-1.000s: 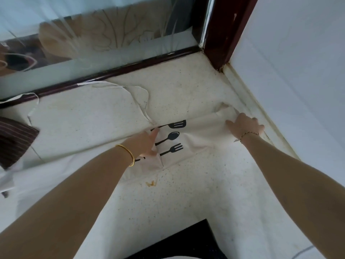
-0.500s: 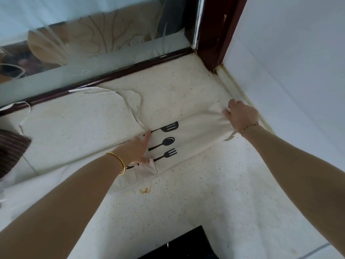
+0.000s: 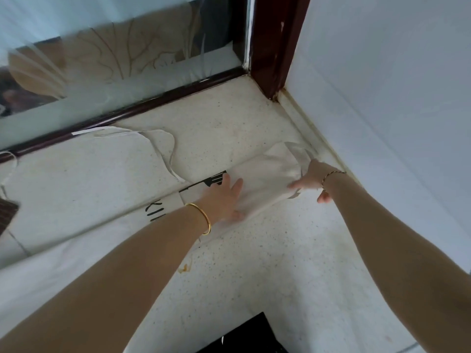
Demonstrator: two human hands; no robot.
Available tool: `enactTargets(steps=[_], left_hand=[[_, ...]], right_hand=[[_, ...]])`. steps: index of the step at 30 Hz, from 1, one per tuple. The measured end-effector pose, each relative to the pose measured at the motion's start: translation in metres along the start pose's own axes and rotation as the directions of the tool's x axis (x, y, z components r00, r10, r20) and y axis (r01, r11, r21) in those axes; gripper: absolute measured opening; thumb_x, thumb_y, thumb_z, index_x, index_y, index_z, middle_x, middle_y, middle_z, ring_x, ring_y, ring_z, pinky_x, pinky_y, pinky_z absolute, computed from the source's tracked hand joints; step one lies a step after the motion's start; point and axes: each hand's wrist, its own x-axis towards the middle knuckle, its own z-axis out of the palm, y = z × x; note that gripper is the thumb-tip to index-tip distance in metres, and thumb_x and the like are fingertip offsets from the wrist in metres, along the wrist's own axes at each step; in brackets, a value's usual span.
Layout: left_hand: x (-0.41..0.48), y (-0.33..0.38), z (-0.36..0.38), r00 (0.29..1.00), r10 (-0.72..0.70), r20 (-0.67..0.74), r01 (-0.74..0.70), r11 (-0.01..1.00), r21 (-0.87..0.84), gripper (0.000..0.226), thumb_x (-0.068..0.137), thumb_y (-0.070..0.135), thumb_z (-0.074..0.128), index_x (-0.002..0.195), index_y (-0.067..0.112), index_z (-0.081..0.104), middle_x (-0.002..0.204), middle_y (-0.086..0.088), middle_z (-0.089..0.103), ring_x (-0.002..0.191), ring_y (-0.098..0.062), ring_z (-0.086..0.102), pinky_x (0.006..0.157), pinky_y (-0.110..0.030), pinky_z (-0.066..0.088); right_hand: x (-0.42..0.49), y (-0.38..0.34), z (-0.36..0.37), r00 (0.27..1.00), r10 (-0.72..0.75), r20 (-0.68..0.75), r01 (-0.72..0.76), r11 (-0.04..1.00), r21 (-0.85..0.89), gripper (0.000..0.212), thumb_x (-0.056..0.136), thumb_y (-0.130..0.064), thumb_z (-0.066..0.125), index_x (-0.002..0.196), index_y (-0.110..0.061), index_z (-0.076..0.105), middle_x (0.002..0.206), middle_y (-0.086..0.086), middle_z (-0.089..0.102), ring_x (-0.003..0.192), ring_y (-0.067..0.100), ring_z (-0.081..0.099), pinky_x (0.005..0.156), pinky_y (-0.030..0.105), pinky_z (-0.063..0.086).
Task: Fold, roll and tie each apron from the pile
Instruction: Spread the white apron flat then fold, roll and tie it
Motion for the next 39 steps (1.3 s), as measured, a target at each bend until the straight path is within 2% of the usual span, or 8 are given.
enactTargets(steps=[4,10,14,17,24,31,34,39], left_hand=[[0.001,-0.001,0.001,0.999,-0.007,0.039,0.005,0.998,0.064,0.113,0.077,0.061,0.064,0.150,0.024,-0.014,0.154,-0.019,-0.016,0.132,-0.043,0.029,0.102,-0.048,0.040],[-0.003,-0.002,0.004,0.999,0.010,0.050,-0.013,0.998,0.061,0.124,0.068,0.053,0.077,0.149,0.027,-0.013,0.153,-0.020,-0.021,0.135,-0.043,0.023,0.102,-0.049,0.041],[-0.004,-0.003,0.005,0.998,0.026,0.053,-0.030,0.997,0.065,0.127,0.068,0.049,0.079,0.149,0.026,-0.016,0.152,-0.021,-0.023,0.136,-0.043,0.022,0.102,-0.050,0.041],[-0.005,-0.003,0.004,0.998,0.035,0.060,-0.038,0.997,0.063,0.127,0.069,0.047,0.079,0.149,0.026,-0.017,0.152,-0.021,-0.024,0.137,-0.043,0.020,0.102,-0.051,0.041],[-0.003,-0.004,0.005,0.998,0.034,0.058,-0.038,0.996,0.076,0.127,0.070,0.048,0.078,0.148,0.025,-0.020,0.151,-0.021,-0.027,0.138,-0.043,0.018,0.103,-0.049,0.041],[-0.002,-0.003,0.006,0.998,0.045,0.031,-0.048,0.994,0.097,0.128,0.069,0.048,0.078,0.148,0.023,-0.018,0.151,-0.023,-0.023,0.135,-0.043,0.024,0.100,-0.047,0.043],[-0.001,-0.003,0.006,0.998,0.045,0.041,-0.050,0.993,0.106,0.129,0.069,0.048,0.079,0.148,0.024,-0.019,0.151,-0.023,-0.024,0.135,-0.043,0.024,0.099,-0.047,0.044],[-0.001,-0.003,0.006,0.998,0.045,0.047,-0.050,0.992,0.118,0.130,0.069,0.048,0.079,0.147,0.022,-0.022,0.150,-0.023,-0.026,0.136,-0.042,0.021,0.101,-0.047,0.043]], right_hand=[[0.012,0.008,0.006,1.000,0.023,0.013,-0.023,0.999,-0.029,0.061,0.085,-0.001,0.061,0.140,-0.008,0.034,0.110,0.019,0.054,0.076,0.028,0.069,0.070,0.042,0.059],[0.017,0.008,-0.004,0.992,-0.014,-0.125,0.032,0.989,0.143,0.013,0.095,-0.004,0.042,0.106,-0.004,0.050,0.101,0.017,0.064,0.065,0.027,0.071,0.053,0.033,0.056],[0.014,-0.001,-0.013,0.918,-0.082,-0.387,0.218,0.921,0.322,0.014,0.095,-0.009,0.032,0.105,-0.009,0.043,0.095,0.016,0.065,0.064,0.028,0.068,0.053,0.033,0.054],[0.014,-0.009,-0.019,0.972,-0.016,-0.232,0.152,0.797,0.584,0.026,0.093,-0.016,0.037,0.119,-0.013,0.042,0.112,0.009,0.052,0.079,0.026,0.065,0.061,0.039,0.058],[0.022,0.001,0.007,0.980,-0.178,0.087,0.120,0.882,0.456,0.082,0.075,0.011,0.066,0.144,-0.018,0.031,0.129,0.007,0.044,0.099,0.024,0.056,0.071,0.031,0.056],[0.021,0.003,-0.026,0.984,-0.136,-0.111,0.118,0.980,-0.158,0.020,0.079,-0.004,0.064,0.099,-0.009,0.062,0.110,0.004,0.055,0.103,0.024,0.055,0.080,0.035,0.049],[0.015,-0.002,-0.041,0.834,-0.166,-0.526,0.047,0.972,-0.232,0.014,0.088,-0.010,0.051,0.096,-0.009,0.063,0.102,0.010,0.056,0.089,0.031,0.059,0.067,0.034,0.043],[0.011,-0.007,-0.038,0.502,-0.194,-0.843,0.390,0.920,0.020,0.027,0.085,0.000,0.042,0.106,-0.007,0.056,0.115,0.013,0.047,0.076,0.018,0.040,0.066,0.027,0.032]])
